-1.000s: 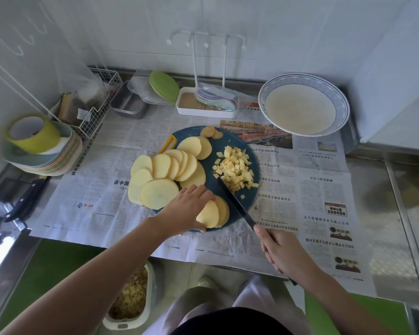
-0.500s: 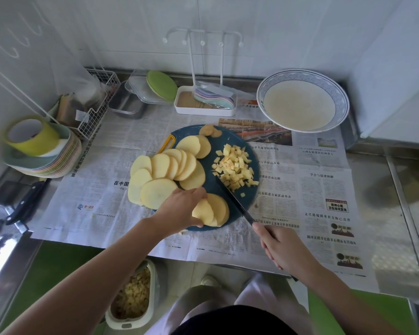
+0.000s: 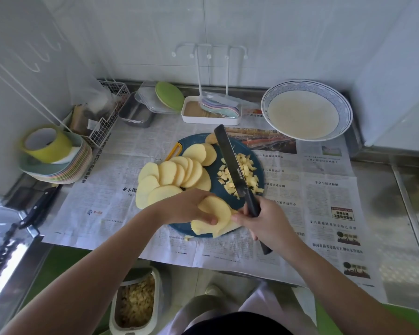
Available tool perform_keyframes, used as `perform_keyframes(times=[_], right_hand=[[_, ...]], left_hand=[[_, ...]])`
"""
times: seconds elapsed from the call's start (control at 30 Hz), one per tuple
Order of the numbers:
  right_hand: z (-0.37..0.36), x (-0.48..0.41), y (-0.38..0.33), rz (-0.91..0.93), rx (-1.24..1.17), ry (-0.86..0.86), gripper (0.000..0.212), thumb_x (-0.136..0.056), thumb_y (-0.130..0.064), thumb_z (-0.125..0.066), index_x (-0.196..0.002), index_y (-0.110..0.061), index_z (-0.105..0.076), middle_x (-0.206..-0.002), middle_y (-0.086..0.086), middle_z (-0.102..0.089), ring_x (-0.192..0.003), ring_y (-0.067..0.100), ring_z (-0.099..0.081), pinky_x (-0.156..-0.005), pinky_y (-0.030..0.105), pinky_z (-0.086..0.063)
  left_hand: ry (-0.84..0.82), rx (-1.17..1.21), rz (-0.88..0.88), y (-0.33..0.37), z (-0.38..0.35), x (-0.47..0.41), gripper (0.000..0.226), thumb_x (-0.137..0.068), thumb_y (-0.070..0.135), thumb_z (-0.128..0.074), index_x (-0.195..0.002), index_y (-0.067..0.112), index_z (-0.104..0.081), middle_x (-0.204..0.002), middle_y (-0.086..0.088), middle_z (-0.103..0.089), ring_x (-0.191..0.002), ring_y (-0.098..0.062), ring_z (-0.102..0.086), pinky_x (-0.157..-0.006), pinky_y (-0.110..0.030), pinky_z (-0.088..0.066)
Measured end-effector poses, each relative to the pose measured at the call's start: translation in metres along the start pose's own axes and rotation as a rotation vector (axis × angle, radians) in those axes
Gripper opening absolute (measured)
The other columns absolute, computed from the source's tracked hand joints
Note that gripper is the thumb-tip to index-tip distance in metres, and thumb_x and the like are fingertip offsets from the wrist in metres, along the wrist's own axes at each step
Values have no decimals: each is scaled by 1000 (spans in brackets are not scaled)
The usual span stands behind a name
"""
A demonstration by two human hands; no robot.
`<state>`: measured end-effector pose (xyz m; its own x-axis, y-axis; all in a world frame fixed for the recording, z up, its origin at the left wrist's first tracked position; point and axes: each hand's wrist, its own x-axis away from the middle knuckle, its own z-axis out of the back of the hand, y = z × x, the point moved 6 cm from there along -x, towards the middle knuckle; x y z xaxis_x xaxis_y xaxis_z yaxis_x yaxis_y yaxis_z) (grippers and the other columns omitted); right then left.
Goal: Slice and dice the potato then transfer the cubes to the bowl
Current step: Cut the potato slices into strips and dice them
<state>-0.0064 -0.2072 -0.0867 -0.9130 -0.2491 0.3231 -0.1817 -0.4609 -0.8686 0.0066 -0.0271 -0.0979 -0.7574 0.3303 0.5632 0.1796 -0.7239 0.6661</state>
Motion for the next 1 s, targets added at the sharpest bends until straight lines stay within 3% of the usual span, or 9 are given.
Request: perform_keyframes(times=[0.13, 0.2, 0.33, 0.47, 0.63, 0.73, 0.87, 0.93, 1.0], right_hand=[[11, -6, -2, 33, 82, 60, 31, -79, -18, -77, -67, -18, -49, -74, 10, -66, -59, 18, -58, -62, 30, -49], [22, -3, 2, 29, 86, 129, 30, -80, -16, -76, -66, -18, -49, -63, 2, -59, -57, 17, -57, -58, 26, -47], [34, 1, 14, -1, 25, 223, 29, -80, -16, -76, -68, -17, -50, -54, -7, -51, -46, 6, -50, -55, 24, -45], [32, 3, 23, -19, 1, 245, 29, -80, -17, -76, -67, -17, -50, -51, -6, -50, -41, 3, -47, -53, 23, -44], [21, 6, 32, -33, -28, 225, 28, -81, -18, -76, -69, -17, -51, -55, -2, -51, -47, 11, -49, -55, 26, -45], [16, 4, 32, -38, -59, 223, 28, -81, -16, -76, -69, -17, -51, -56, -2, -52, -49, 13, -49, -57, 29, -45], [7, 0, 28, -47, -111, 232, 28, -80, -15, -76, -70, -16, -50, -55, -1, -52, -45, 10, -49, -52, 23, -45], [1, -3, 24, -52, -151, 217, 28, -80, -14, -76, -70, -13, -50, -52, -2, -51, -41, 8, -47, -48, 20, -44], [-5, -5, 22, -38, -162, 187, 29, -79, -15, -77, -70, -13, -50, -51, -5, -51, -43, 11, -47, -49, 25, -45]], left_hand=[[-36, -86, 35, 1, 9, -5, 49, -86, 31, -69, -128, 25, -45, -114, 11, -55, -108, -13, -52, -96, -29, -42], [-12, -120, 43, -4, 17, -9, 36, -89, 29, -66, -119, 23, -47, -104, 10, -54, -101, -16, -53, -86, -28, -42], [16, -77, -38, -1, 14, -18, 37, -82, 18, -74, -114, 27, -58, -104, 14, -58, -92, 1, -53, -74, -16, -39], [85, -93, -112, 4, 0, -30, 38, -80, 13, -75, -116, 20, -65, -108, 8, -63, -102, -7, -56, -91, -19, -43], [197, -208, -158, -5, -2, -32, 49, -79, 21, -77, -125, 26, -62, -117, 5, -53, -109, -8, -51, -94, -16, -36], [291, -154, -216, -2, -1, -21, 50, -84, 14, -71, -130, 28, -57, -125, 8, -50, -115, -5, -49, -95, -8, -32], [351, -18, -289, 14, -10, -1, 51, -83, 21, -72, -130, 29, -54, -122, 17, -51, -113, 3, -48, -91, 1, -31], [330, -79, -301, 17, -19, 1, 55, -78, 34, -77, -129, 27, -57, -116, 16, -54, -104, 2, -51, -86, -3, -35], [337, -84, -286, 16, -22, -1, 40, -82, 31, -74, -120, 25, -65, -104, 9, -62, -88, -1, -56, -76, -10, -40]])
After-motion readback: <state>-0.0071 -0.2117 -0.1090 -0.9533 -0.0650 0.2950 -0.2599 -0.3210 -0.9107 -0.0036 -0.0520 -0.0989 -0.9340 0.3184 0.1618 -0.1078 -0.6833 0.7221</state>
